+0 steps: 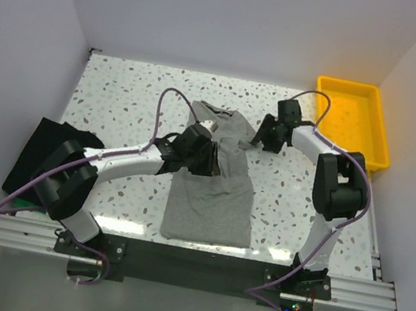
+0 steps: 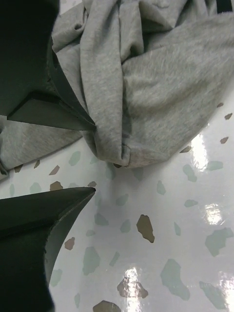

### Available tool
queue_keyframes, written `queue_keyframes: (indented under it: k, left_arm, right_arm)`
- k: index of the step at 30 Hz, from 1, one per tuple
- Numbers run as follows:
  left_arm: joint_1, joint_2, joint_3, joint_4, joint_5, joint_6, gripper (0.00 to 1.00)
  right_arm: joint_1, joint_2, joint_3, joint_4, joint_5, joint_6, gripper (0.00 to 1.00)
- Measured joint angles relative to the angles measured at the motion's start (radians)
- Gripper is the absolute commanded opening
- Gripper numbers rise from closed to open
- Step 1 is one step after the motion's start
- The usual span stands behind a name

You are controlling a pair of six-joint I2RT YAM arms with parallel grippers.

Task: Fold and stack the t-shirts
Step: Fold the tshirt

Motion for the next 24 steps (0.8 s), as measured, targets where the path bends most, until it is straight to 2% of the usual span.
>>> queue_keyframes:
  k: [5, 13, 14, 15, 17, 20, 24]
  left_arm:
    - [-0.035, -0.012, -0.067, 0.010, -0.004, -0.008, 0.38]
    - [-0.102, -0.025, -0.132, 0.035, -0.004, -0.026, 0.37]
    - [-0.110, -0.025, -0.138, 0.040, -0.004, -0.030, 0.37]
    - [-0.116, -0.025, -0.144, 0.042, -0.004, -0.033, 0.37]
    - [-0.127, -0.025, -0.156, 0.047, -0.005, -0.035, 0.36]
    - [-0.138, -0.025, -0.171, 0.048, -0.011, -0.043, 0.36]
    - [-0.144, -0.025, -0.187, 0.040, -0.035, -0.056, 0.36]
  right_arm:
    - [-0.001, 0.056, 0.000, 0.026, -0.008, 0.041, 0.49]
    - [-0.001, 0.056, -0.019, 0.137, -0.005, 0.111, 0.39]
    - [-0.001, 0.057, -0.022, 0.145, -0.005, 0.121, 0.26]
    - [-0.001, 0.058, -0.023, 0.147, -0.005, 0.123, 0.26]
    - [-0.001, 0.063, -0.022, 0.162, -0.007, 0.132, 0.11]
    - [-0.001, 0.085, 0.000, 0.169, -0.008, 0.136, 0.00]
    - [-0.001, 0.112, 0.061, 0.146, -0.002, 0.113, 0.00]
